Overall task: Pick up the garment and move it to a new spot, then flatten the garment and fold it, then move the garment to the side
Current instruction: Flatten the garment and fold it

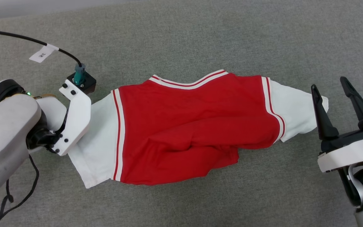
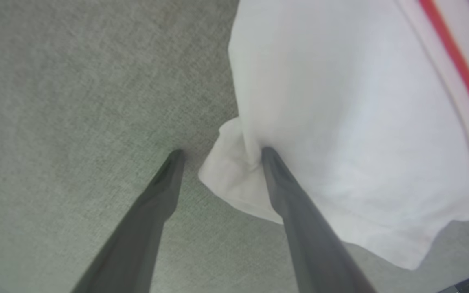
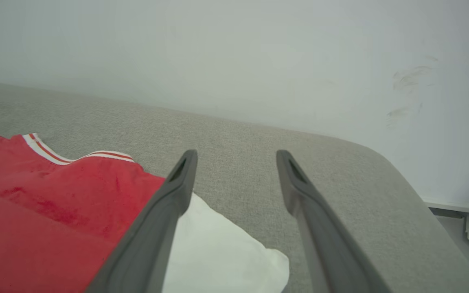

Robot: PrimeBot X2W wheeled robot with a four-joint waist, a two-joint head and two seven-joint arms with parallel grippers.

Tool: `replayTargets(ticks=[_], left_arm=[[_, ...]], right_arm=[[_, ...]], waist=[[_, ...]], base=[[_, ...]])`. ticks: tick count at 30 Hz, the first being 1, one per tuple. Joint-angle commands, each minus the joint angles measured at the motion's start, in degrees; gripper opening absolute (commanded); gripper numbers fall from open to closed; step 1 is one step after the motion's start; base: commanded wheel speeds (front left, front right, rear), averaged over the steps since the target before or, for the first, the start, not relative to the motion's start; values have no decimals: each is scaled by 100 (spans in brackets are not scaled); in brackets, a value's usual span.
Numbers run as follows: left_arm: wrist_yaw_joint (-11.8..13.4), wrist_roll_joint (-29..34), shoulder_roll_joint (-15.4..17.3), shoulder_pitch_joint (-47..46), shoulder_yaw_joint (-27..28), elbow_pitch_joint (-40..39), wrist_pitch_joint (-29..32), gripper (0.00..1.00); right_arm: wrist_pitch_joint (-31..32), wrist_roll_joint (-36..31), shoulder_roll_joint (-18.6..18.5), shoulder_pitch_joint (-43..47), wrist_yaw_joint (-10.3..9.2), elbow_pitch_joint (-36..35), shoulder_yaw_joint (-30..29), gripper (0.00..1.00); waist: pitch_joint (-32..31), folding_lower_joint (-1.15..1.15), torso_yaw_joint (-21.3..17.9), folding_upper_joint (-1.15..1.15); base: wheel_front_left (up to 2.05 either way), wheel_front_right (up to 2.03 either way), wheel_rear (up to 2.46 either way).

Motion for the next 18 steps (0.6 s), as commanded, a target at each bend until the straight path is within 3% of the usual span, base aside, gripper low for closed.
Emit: replayTargets(ticks=[1,7,12,14,18], left_arm=[[13,-35,-51,146,-177,120,-92,0],[12,-181,-1,173,-232,188,-529,0],[11,-292,118,164,-243,61,-1033,0],[11,-342,167,200,-255,-37,-1208,0],[11,-419,223,258,-280,-268,-1462,0]], right_arm=[[-38,17,-94,-96,-4,71,-9,100],[-76,107,-313,-233,-4,248,-97,100],[205,198,-855,-520,-4,190,-152,100],[550,288,-1197,-642,-4,211,-53,100],[1864,883,-2012,-890,-4,236,467,100]], waist=[[-18,0,19,0],[-276,0,154,0],[-615,0,326,0],[-720,0,402,0],[-832,0,574,0]], base=[[0,0,0],[0,0,0],[0,0,0],[0,0,0],[0,0,0]])
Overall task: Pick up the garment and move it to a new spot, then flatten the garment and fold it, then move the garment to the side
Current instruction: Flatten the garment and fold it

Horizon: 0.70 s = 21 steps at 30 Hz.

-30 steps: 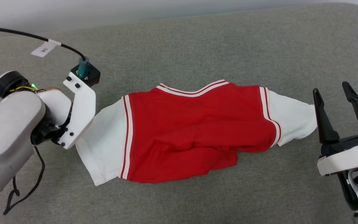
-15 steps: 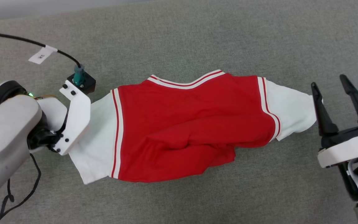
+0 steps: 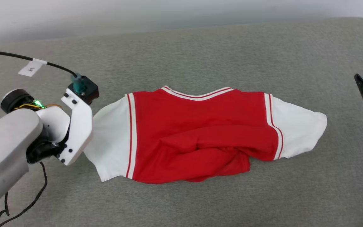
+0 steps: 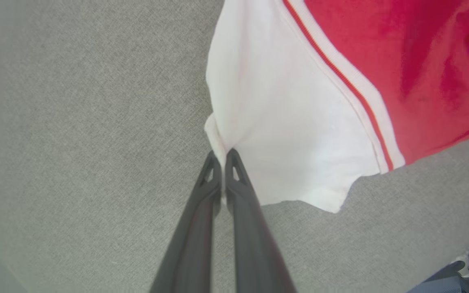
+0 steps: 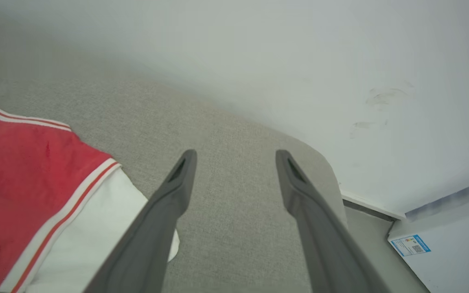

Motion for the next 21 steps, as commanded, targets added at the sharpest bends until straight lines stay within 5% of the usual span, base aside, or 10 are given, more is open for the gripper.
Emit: replayTargets(ticks=[1,9,14,21], left_arm=[[18,30,15,69,-20,-29,-35,0],[18,198,-208,-147,-102,-276,-253,0],[17,341,-376,-385,-164,-360,-331,0],[18,535,-493,-813,-211,-521,-476,0]], right_arm=[[191,106,-151,-124,-4,-33,97,100],[2777,1705,-1490,-793,-4,-48,1566,100],[3798,2309,-1677,-1268,-4,301,2003,100],[4308,2706,-1330,-1751,-4,1105,2178,100]], waist=[[-53,0,110,0],[175,0,457,0],[468,0,692,0],[1064,0,1011,0]], base=[[0,0,0],[0,0,0],[0,0,0],[0,0,0]])
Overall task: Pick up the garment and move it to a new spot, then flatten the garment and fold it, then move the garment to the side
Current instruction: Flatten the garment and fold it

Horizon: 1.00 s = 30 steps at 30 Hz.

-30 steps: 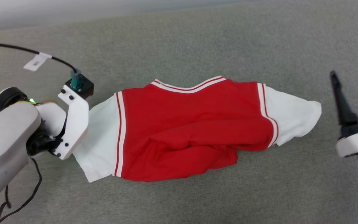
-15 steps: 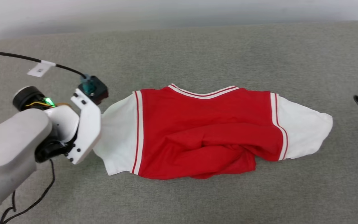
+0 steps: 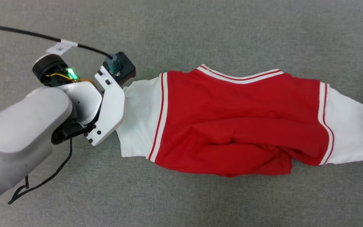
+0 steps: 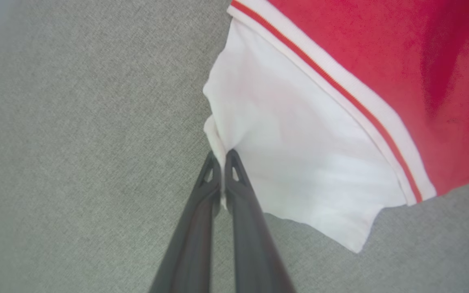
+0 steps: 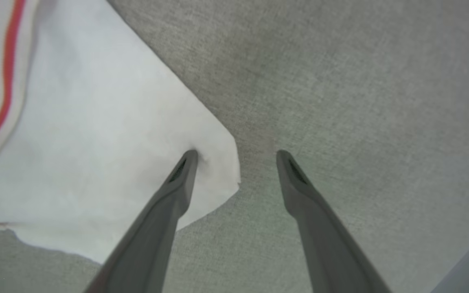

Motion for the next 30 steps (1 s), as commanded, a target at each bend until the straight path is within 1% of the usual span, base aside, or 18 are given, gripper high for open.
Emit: replayTargets(ticks=[1,4,8,9,10,12,15,18,20,27,30], left_arm=[[18,51,-30,-89,-7,-11,-25,0],[19,92,-66,-126,-18,15,-79,0],[18,87,-92,-98,-27,79,-155,0],[19,87,-95,-83,-30,108,-170,0],[18,92,-92,-57,-31,139,-213,0],[19,61,-102,27,-35,220,-283,0],[19,35,-136,146,-36,353,-495,0],[19,52,-151,272,-38,495,-747,0],[19,6,-165,363,-37,549,-912,0],[19,15,-50,468,20,688,-1542,0],[78,64,15,386,148,687,-1842,0]], right_arm=[[22,22,52,-41,-4,87,70,100],[-43,106,312,78,-3,271,268,100],[-25,258,520,344,6,418,671,100],[-62,285,547,352,7,420,745,43],[-123,329,571,339,12,419,792,0],[-280,343,548,257,13,428,834,0],[-643,271,377,61,5,417,831,0],[-1023,306,289,-23,5,365,843,0],[-1263,224,157,-58,3,291,944,0],[-2137,286,-228,-135,-5,-66,1088,0],[-2504,240,-387,-251,-5,-229,1047,0]], waist=[[189,0,131,0],[281,0,153,0],[298,0,121,0],[284,0,108,0],[258,0,89,0],[173,0,51,0],[-39,0,-3,0],[-346,0,-68,0],[-582,0,-108,0],[-1332,0,-222,0],[-1560,0,-276,0]], base=[[0,0,0],[0,0,0],[0,0,0],[0,0,0],[0,0,0],[0,0,0],[0,0,0],[0,0,0],[0,0,0],[0,0,0],[0,0,0]])
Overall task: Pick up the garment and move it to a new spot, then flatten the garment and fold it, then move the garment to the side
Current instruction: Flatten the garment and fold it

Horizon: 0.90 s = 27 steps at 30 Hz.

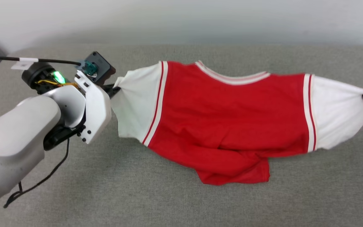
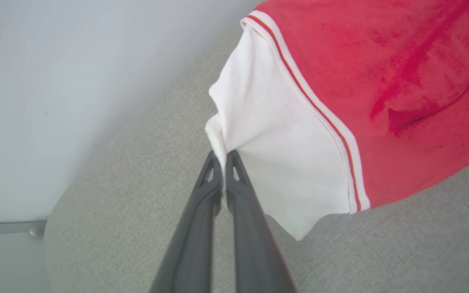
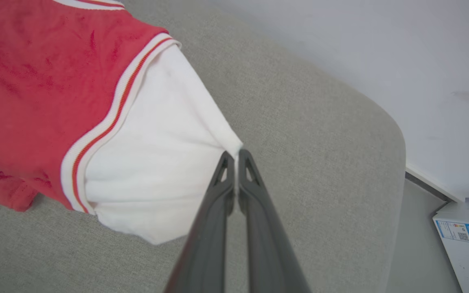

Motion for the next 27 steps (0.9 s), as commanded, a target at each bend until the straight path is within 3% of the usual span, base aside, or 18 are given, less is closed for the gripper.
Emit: replayTargets(ticks=[1,8,13,19,27], left_arm=[[53,82,40,-45,58,-9,-120,0],[259,469,-86,-646,306,-25,-529,0],[388,687,-304,-1167,515,185,-758,0],[406,1018,-764,-2174,756,1001,-1089,0],[494,1300,-1091,-3316,1066,1817,-1537,0]], right_arm=[[-136,-52,-77,-137,-5,-59,-20,0],[-659,-326,-98,-715,-5,-185,-381,0],[-624,-602,60,-1268,-6,-155,-584,0],[-557,-1243,462,-2554,-5,317,-738,0],[-928,-2003,901,-4095,-6,1049,-926,0]], waist=[[-292,0,-103,0],[-391,0,-146,0],[-225,0,-158,0],[312,0,-170,0],[993,0,-117,0]], base=[[0,0,0],[0,0,0],[0,0,0],[0,0,0],[0,0,0]])
